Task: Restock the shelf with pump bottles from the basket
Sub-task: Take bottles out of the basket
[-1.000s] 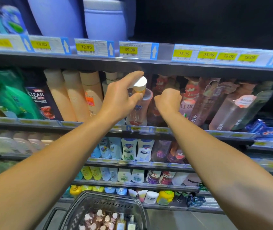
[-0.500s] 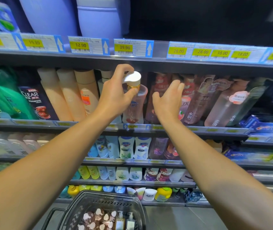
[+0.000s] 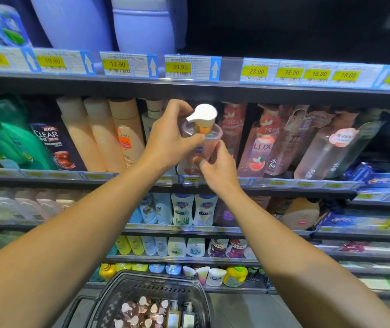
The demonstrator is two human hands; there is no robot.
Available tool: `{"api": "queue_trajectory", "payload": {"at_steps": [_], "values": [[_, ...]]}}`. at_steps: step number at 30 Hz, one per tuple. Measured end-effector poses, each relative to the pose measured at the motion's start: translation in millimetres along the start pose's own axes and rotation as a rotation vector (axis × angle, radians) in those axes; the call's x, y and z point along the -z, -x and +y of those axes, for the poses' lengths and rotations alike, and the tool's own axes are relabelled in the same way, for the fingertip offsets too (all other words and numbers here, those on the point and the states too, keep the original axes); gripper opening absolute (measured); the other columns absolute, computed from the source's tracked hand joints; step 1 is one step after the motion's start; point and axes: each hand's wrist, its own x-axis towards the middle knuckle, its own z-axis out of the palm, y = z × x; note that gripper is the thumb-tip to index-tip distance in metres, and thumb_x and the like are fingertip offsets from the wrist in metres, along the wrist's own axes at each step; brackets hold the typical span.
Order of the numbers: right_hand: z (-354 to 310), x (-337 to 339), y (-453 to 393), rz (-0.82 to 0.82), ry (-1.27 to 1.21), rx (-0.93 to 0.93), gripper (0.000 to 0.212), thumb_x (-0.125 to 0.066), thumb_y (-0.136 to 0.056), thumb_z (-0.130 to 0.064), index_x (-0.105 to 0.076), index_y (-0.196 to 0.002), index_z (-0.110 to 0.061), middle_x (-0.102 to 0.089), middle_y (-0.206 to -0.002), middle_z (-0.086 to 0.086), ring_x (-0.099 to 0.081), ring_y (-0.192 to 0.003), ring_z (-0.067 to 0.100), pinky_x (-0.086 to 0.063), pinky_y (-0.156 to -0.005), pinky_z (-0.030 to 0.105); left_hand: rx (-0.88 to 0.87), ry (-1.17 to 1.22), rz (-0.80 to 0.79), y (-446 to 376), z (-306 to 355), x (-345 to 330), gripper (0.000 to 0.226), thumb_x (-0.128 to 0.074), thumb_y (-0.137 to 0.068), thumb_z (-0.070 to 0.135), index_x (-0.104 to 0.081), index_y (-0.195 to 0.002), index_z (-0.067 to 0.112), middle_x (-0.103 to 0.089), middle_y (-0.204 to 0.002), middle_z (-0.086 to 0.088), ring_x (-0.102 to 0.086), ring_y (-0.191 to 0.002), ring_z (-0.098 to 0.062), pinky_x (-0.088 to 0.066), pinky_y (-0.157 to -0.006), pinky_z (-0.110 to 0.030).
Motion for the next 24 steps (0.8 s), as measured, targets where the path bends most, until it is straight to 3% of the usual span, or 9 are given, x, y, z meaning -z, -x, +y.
{"api": "queue_trajectory", "payload": {"at_steps": [4, 6, 9, 13, 18, 21, 24], "values": [[4, 11, -3, -0.008, 0.019, -0.05, 0.033, -0.068, -0.087, -0.023, -0.051, -0.116, -0.021, -0.061, -0.089, -0.014, -0.057, -0.084, -0.002, -0.041, -0.065, 0.012, 0.036, -0.078, -0.046, -3, 1, -21, 0.046, -0.074, -0.083, 0.032, -0.056, -0.124, 0.018, -0.065, -0.106, 0.007, -0.061, -0.089, -0.008, -0.047, -0.075, -0.022], [4, 15, -6, -0.013, 0.029, -0.072, 0.037, -0.066, -0.088, -0.024, -0.05, -0.12, -0.021, -0.063, -0.091, -0.012, -0.059, -0.085, 0.003, -0.043, -0.066, 0.016, 0.037, -0.113, -0.079, -10, 0, -26, 0.04, -0.07, -0.085, 0.038, -0.061, -0.118, 0.019, -0.067, -0.096, 0.009, -0.06, -0.08, -0.005, -0.044, -0.068, -0.02], [4, 21, -8, 0.02, -0.005, -0.116, 0.034, -0.065, -0.09, -0.023, -0.049, -0.12, -0.02, -0.061, -0.091, -0.015, -0.056, -0.081, -0.003, -0.039, -0.057, 0.004, 0.043, -0.176, -0.141, -25, 5, -33, 0.035, -0.069, -0.084, 0.043, -0.064, -0.098, 0.012, -0.067, -0.082, -0.002, -0.061, -0.076, -0.019, -0.047, -0.066, -0.037], [4, 25, -7, 0.066, -0.056, -0.202, 0.032, -0.061, -0.094, -0.024, -0.048, -0.121, -0.014, -0.061, -0.098, -0.005, -0.059, -0.082, 0.005, -0.04, -0.051, 0.007, 0.073, -0.21, -0.202, -37, 14, -47, 0.031, -0.07, -0.086, 0.041, -0.064, -0.092, 0.011, -0.065, -0.081, -0.001, -0.059, -0.077, -0.019, -0.043, -0.062, -0.028], [-5, 18, -13, 0.138, 0.089, -0.232, 0.045, -0.064, -0.09, -0.036, -0.051, -0.124, -0.01, -0.054, -0.114, 0.006, -0.056, -0.106, 0.024, -0.048, -0.088, 0.035, 0.142, -0.243, -0.232, -48, 10, -47, 0.035, -0.066, -0.088, 0.046, -0.066, -0.096, 0.012, -0.066, -0.082, -0.001, -0.063, -0.081, -0.018, -0.043, -0.059, -0.025], [-9, 12, -9, 0.183, 0.12, -0.177, 0.044, -0.067, -0.088, -0.035, -0.051, -0.119, -0.009, -0.053, -0.115, 0.007, -0.055, -0.107, 0.024, -0.048, -0.09, 0.038, 0.137, -0.252, -0.192, -44, 5, -41, 0.041, -0.066, -0.087, 0.047, -0.063, -0.096, 0.007, -0.066, -0.088, -0.01, -0.062, -0.084, -0.025, -0.049, -0.069, -0.038], [-12, 5, -4, 0.208, 0.173, -0.125, 0.041, -0.068, -0.086, -0.034, -0.047, -0.116, -0.015, -0.055, -0.115, 0.003, -0.056, -0.106, 0.023, -0.05, -0.086, 0.04, 0.138, -0.257, -0.134, -35, 1, -34, 0.042, -0.065, -0.089, 0.045, -0.06, -0.099, 0.004, -0.066, -0.093, -0.012, -0.06, -0.085, -0.028, -0.047, -0.072, -0.04]]}}
